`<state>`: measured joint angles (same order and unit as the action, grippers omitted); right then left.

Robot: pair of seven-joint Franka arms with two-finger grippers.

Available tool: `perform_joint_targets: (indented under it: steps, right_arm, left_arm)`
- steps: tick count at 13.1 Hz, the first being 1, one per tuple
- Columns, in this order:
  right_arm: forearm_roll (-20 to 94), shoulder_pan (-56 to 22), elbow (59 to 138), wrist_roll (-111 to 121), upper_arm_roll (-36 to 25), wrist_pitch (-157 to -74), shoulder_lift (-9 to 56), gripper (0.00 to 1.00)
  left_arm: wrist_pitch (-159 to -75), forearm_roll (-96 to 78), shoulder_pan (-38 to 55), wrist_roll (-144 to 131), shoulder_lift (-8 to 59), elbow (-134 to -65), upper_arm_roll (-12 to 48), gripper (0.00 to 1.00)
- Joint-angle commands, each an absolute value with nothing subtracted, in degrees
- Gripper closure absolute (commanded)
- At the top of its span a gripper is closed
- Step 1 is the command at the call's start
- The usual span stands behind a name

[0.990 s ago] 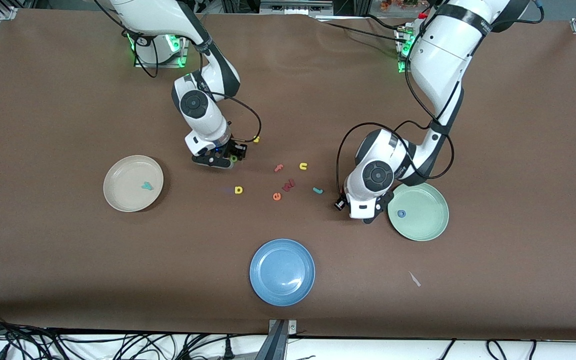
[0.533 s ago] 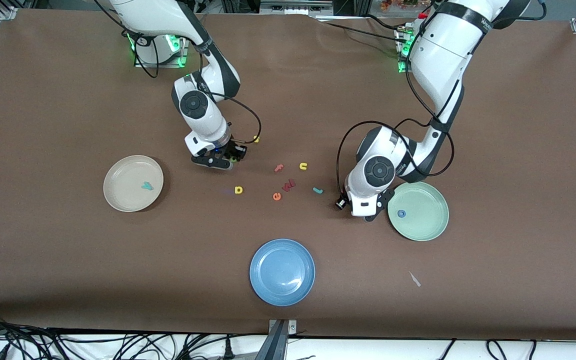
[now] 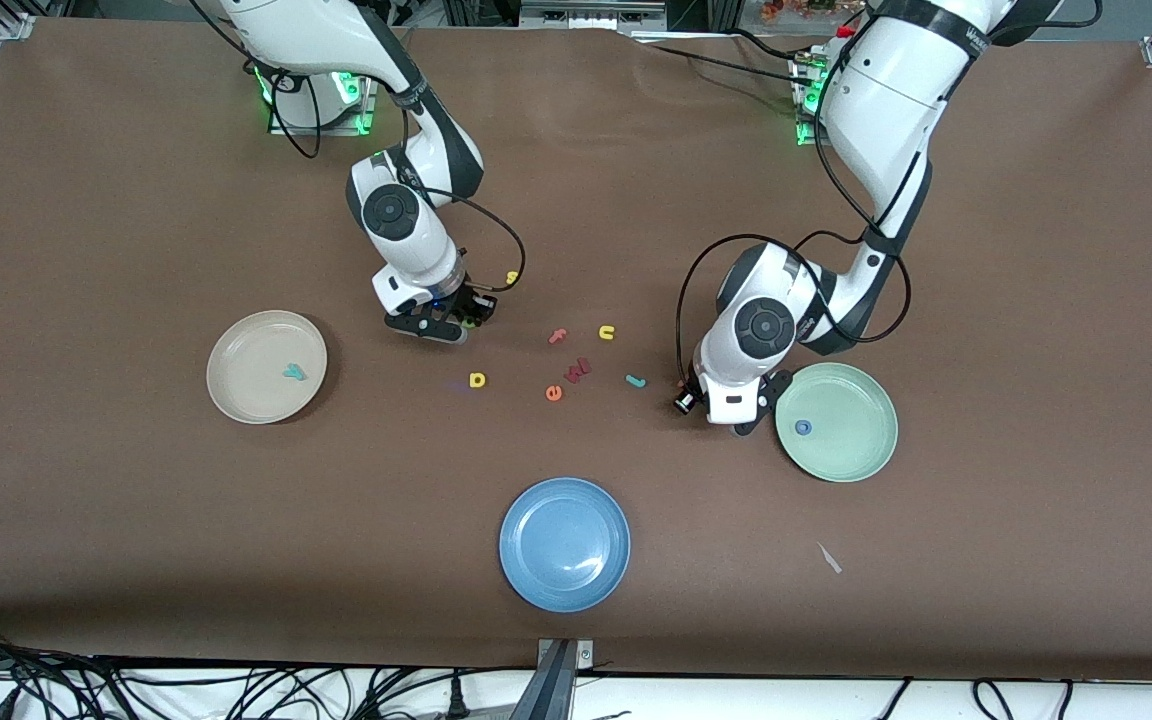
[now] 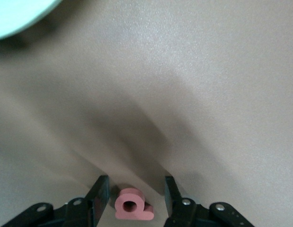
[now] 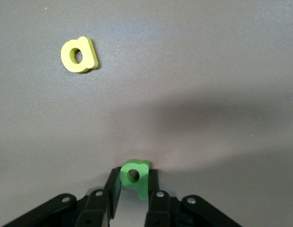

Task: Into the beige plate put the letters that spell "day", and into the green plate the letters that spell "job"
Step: 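Grasp the pink letter with the left gripper while the right gripper grasps green q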

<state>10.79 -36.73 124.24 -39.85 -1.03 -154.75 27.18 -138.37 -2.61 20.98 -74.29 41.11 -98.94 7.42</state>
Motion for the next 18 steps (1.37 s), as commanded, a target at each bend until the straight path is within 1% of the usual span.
perform_joint_targets:
  steps: [1, 2, 6, 8, 10, 12, 14, 16, 17, 18]
  right_arm:
    - [10.81, -37.27, 122.17, -40.69, -1.32, -154.17, 29.18, 0.81]
    - [10.81, -37.27, 121.99, -40.69, -1.41, -153.12, 28.92, 0.84]
    - [9.59, -37.27, 120.94, -40.08, -2.72, -149.43, 27.17, 0.86]
    - [6.43, -37.27, 120.94, -39.29, -4.56, -147.14, 25.58, 0.86]
    - [5.89, -37.18, 120.94, -35.01, -6.84, -144.51, 23.83, 0.86]
    - [5.89, -37.18, 121.37, -27.9, -10.7, -141.69, 22.16, 0.86]
    - [5.89, -37.18, 121.64, -19.82, -15.01, -138.88, 20.14, 0.86]
    - [5.89, -37.18, 121.99, -11.9, -19.23, -136.59, 18.55, 0.86]
    - [5.89, -37.18, 122.43, -8.56, -21.08, -136.41, 17.85, 0.86]
    - [5.89, -37.18, 123.13, -5.65, -22.75, -136.41, 17.41, 0.86]
  left_arm:
    - [-139.66, -2.99, 21.09, -74.88, 39.99, -101.6, 7.12, 0.5]
    - [-139.57, -2.99, 21.09, -74.88, 39.73, -101.51, 7.12, 0.5]
    - [-138.87, -3.52, 21.62, -75.23, 39.02, -101.6, 7.56, 0.48]
    - [-138.78, -3.52, 21.71, -75.67, 38.94, -101.6, 7.65, 0.49]
    - [-138.69, -3.52, 21.62, -75.67, 38.41, -101.6, 7.91, 0.49]
    - [-138.69, -3.34, 21.62, -75.5, 38.41, -101.69, 7.91, 0.51]
    - [-138.69, -2.99, 21.1, -74.89, 38.85, -101.78, 7.82, 0.62]
    - [-138.69, -2.9, 21.01, -74.79, 38.94, -102.22, 7.82, 0.76]
    - [-138.78, -2.9, 21.01, -74.79, 38.94, -102.22, 7.82, 0.8]
    - [-138.78, -2.9, 21.01, -74.79, 38.94, -102.22, 7.82, 0.81]
